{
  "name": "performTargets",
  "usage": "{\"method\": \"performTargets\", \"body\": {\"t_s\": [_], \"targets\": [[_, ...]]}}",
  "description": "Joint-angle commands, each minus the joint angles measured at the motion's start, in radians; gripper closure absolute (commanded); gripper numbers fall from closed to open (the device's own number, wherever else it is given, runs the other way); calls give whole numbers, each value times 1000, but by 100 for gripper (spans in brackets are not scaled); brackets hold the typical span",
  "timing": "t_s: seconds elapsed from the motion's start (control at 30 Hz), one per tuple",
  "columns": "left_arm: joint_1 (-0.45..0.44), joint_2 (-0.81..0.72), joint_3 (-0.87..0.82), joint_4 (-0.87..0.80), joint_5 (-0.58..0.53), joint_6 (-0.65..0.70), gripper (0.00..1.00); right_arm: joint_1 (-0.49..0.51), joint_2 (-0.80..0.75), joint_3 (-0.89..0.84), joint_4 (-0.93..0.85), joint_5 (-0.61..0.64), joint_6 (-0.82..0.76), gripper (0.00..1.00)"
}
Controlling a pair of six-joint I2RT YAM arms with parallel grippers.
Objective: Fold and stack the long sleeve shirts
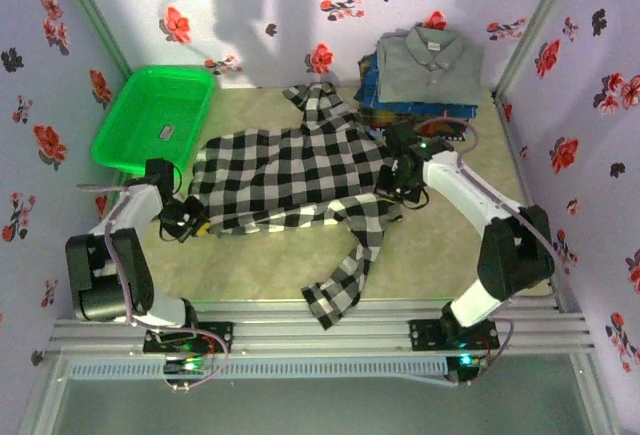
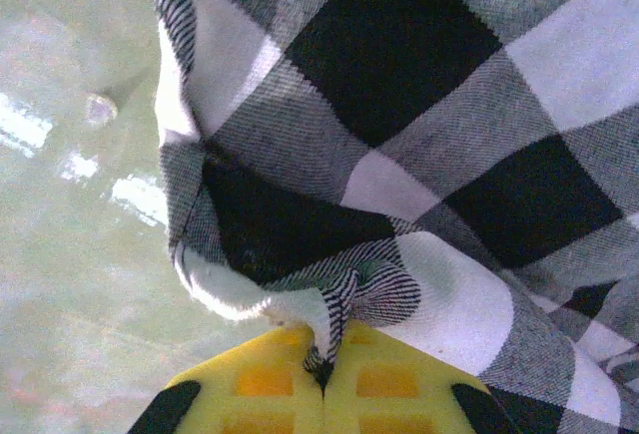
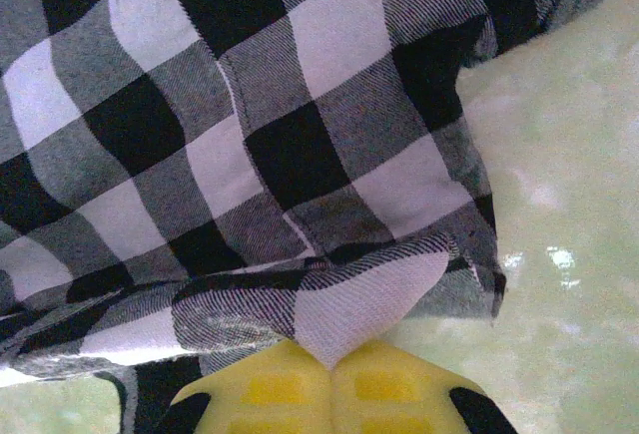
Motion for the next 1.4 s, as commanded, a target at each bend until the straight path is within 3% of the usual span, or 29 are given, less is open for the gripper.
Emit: {"method": "performTargets", "body": {"t_s": [0.0, 0.1, 0.23, 0.27, 0.33, 0.4, 0.53, 0.7, 0.83, 1.03, 1.17, 1.37], "targets": [[17, 49, 39, 11, 31, 41, 100, -16, 60, 66, -19, -7, -76, 100], [24, 90, 78, -2, 35, 56, 100, -23, 118, 107, -6, -9, -89, 100], [44, 121, 131, -15, 32, 61, 92, -34, 207, 170, 7, -19, -104, 100], [53, 122, 143, -17, 32, 58, 84, -34, 227, 183, 13, -21, -108, 100], [70, 117, 182, -28, 24, 54, 54, -38, 276, 220, 17, -21, -113, 94], [73, 107, 236, -52, 13, 55, 36, -40, 317, 259, 23, -33, -119, 86], [69, 26, 312, -131, 7, 64, 25, -41, 335, 309, 56, -35, -108, 61], [62, -126, 238, -253, -2, 130, 23, -39, 208, 261, 73, 61, -99, 37], [21, -183, 96, -264, 7, 158, 25, -24, 78, 157, 59, 63, -93, 21], [-39, -131, -41, -66, 74, 116, 35, 95, -26, -14, 43, -8, -67, 21], [-59, -53, -68, 53, 97, 86, 36, 198, -45, -118, 68, -50, 12, 23], [-68, 69, -75, 187, 43, 60, 41, 345, -60, -213, 69, -78, 80, 24]]}}
